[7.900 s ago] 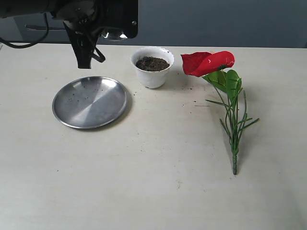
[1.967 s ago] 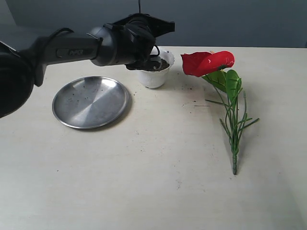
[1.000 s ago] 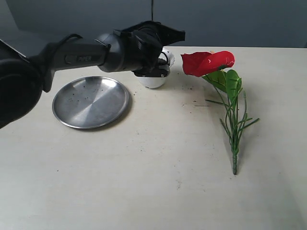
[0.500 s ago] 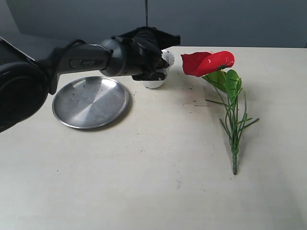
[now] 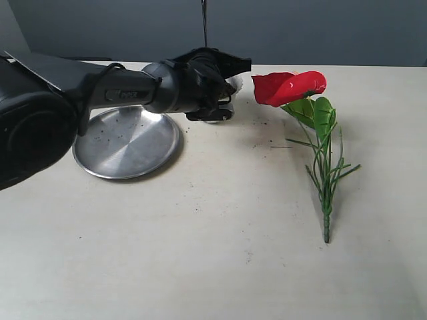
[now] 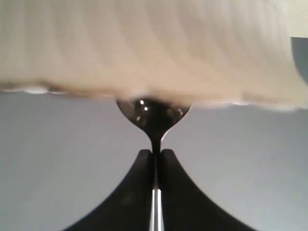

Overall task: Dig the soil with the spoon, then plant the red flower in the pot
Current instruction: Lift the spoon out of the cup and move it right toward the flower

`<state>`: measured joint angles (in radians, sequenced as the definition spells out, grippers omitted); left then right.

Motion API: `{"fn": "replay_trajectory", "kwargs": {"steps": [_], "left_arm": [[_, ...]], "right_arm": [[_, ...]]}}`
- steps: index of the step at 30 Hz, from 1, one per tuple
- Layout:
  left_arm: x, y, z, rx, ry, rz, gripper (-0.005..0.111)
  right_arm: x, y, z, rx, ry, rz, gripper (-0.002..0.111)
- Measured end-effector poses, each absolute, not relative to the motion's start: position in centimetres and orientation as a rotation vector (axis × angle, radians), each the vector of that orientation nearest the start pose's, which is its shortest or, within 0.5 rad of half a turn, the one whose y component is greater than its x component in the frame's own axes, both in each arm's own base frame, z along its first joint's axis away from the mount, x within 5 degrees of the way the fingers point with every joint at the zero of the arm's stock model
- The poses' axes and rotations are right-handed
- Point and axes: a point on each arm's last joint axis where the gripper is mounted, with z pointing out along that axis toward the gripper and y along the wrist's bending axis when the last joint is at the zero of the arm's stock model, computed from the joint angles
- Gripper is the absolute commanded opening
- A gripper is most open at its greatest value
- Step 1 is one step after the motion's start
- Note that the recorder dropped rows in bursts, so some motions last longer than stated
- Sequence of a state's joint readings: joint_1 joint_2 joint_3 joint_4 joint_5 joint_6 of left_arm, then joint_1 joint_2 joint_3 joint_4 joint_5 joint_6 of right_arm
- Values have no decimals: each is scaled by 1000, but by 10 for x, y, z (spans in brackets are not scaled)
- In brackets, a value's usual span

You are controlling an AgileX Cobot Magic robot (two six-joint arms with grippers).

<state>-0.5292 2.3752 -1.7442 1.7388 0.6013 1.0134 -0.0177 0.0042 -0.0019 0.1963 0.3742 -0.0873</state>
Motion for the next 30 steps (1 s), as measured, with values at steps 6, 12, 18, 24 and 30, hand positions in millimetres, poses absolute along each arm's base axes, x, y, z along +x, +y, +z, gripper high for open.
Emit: {"fn": "replay_trajectory", "kwargs": {"steps": [6, 12, 18, 24, 30], "left_arm": [[476, -226, 148, -2567, -264, -1799, 0], [472, -234, 148, -2571, -258, -1808, 0], [469, -239, 149, -2561, -261, -1819, 0], [469, -236, 151, -2511, -299, -1829, 0], [462, -237, 147, -2514, -287, -1805, 0]], "right_arm": [[53, 6, 181, 56, 1854, 120, 0], [53, 6, 181, 56, 1854, 120, 0], [53, 6, 181, 56, 1854, 120, 0], [53, 6, 181, 56, 1854, 120, 0], [53, 6, 181, 56, 1854, 120, 0]]}}
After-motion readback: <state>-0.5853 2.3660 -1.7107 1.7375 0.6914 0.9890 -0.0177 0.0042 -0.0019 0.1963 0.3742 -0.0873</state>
